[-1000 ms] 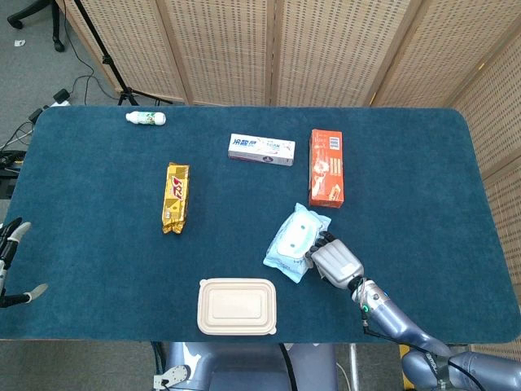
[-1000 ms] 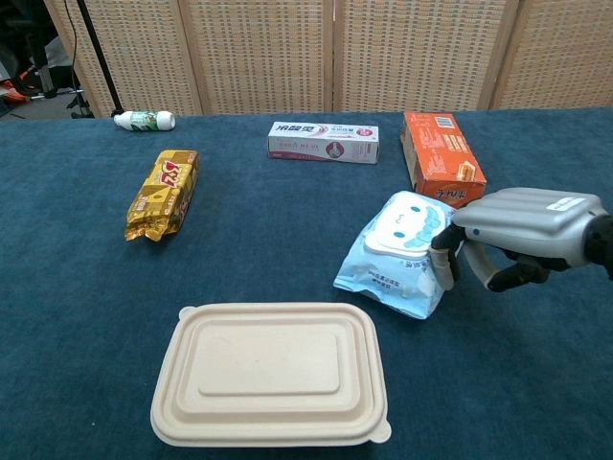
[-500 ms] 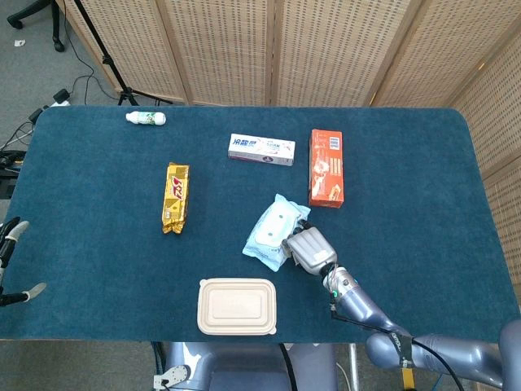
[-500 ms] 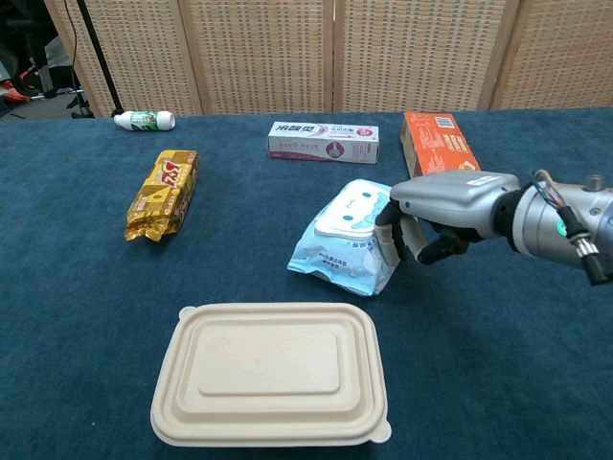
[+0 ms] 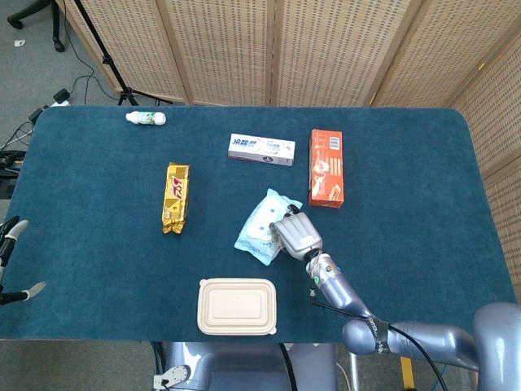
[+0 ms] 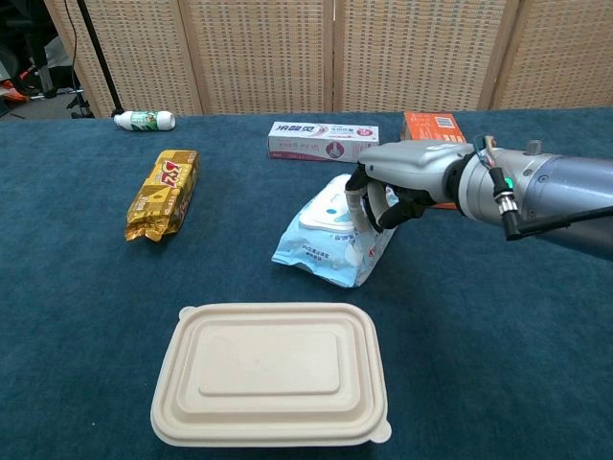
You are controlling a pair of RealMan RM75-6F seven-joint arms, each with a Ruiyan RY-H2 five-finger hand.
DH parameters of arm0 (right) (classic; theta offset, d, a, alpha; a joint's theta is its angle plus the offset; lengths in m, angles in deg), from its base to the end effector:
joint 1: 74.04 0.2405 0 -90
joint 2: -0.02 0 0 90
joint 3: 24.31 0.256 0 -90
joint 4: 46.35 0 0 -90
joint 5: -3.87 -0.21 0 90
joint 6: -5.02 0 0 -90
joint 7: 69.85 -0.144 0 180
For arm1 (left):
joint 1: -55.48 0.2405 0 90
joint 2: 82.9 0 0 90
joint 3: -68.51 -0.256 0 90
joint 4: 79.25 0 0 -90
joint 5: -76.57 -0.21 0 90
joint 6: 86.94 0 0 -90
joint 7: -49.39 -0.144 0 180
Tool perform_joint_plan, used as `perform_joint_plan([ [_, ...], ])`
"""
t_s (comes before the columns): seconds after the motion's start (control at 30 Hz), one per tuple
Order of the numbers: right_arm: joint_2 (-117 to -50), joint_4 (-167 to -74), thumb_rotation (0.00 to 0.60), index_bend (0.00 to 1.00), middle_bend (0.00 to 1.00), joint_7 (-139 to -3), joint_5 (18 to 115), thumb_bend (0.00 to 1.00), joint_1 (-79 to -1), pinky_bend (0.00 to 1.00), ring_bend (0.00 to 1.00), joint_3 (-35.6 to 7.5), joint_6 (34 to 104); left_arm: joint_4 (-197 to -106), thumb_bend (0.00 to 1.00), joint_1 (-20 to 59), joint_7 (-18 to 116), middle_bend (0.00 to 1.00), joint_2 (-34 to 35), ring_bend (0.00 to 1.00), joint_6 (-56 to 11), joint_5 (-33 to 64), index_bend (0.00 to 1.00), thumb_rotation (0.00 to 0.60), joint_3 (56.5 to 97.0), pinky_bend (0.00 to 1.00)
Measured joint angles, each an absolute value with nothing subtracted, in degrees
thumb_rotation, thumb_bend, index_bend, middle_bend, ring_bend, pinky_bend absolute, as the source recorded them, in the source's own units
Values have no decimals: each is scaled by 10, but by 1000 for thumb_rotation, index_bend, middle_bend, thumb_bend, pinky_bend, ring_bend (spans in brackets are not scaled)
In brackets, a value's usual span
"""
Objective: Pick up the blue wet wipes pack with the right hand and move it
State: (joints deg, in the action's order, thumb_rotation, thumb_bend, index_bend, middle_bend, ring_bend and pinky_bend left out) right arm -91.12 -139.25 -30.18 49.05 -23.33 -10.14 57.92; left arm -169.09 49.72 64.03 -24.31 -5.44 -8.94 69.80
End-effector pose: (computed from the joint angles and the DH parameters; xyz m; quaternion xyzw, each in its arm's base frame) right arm -0.0823 -0.3415 -0.0373 0.7779 -0.3697 0.3236 0.3917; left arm -0.3309 0.1813 0.1855 -0.5792 -0.4447 -0.3986 0.5549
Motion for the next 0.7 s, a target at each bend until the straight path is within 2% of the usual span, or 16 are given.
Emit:
perform_joint_plan([
  [0.03, -909, -1397, 600, 320, 142, -302, 493, 981, -233, 119, 0, -102, 581, -1691, 0, 497, 640, 0, -243, 0, -55, -88, 0, 600, 698, 0],
  [0.1, -899, -1412, 600, 279, 88, -304, 504, 701, -233, 94, 0, -103, 585, -1690, 0, 496, 640, 0, -243, 0, -58, -86, 0, 600, 699, 0],
  [0.13, -893, -1419, 600, 226, 47, -307, 512, 406, -234, 77, 0, -105, 586, -1690, 0, 496, 640, 0, -242, 0, -59, -85, 0, 600, 699, 0],
  [0.17, -886, -1427, 600, 161, 16, -309, 520, 153, -234, 68, 0, -106, 587, -1689, 0, 496, 639, 0, -242, 0, -60, -85, 0, 600, 699, 0],
  [0.2, -878, -1435, 600, 106, 1, -313, 532, 19, -236, 62, 0, -108, 589, -1690, 0, 495, 639, 0, -242, 0, -60, -85, 0, 600, 699, 0],
  [0.27, -867, -1447, 600, 47, 0, -319, 553, 0, -238, 57, 0, -111, 591, -1690, 0, 495, 637, 0, -242, 0, -60, -86, 0, 600, 698, 0],
  [0.37, -848, -1463, 600, 9, 0, -330, 603, 0, -245, 40, 0, -119, 601, -1691, 0, 495, 631, 0, -240, 0, -61, -88, 0, 600, 697, 0],
  [0.6, -810, -1467, 600, 0, 0, -365, 764, 0, -268, 27, 0, -155, 635, -1693, 0, 493, 622, 0, -238, 0, -64, -85, 0, 600, 697, 0],
  [0.7, -812, -1441, 600, 0, 0, -384, 791, 0, -273, 26, 0, -167, 640, -1693, 0, 492, 617, 0, -236, 0, -68, -82, 0, 600, 698, 0],
])
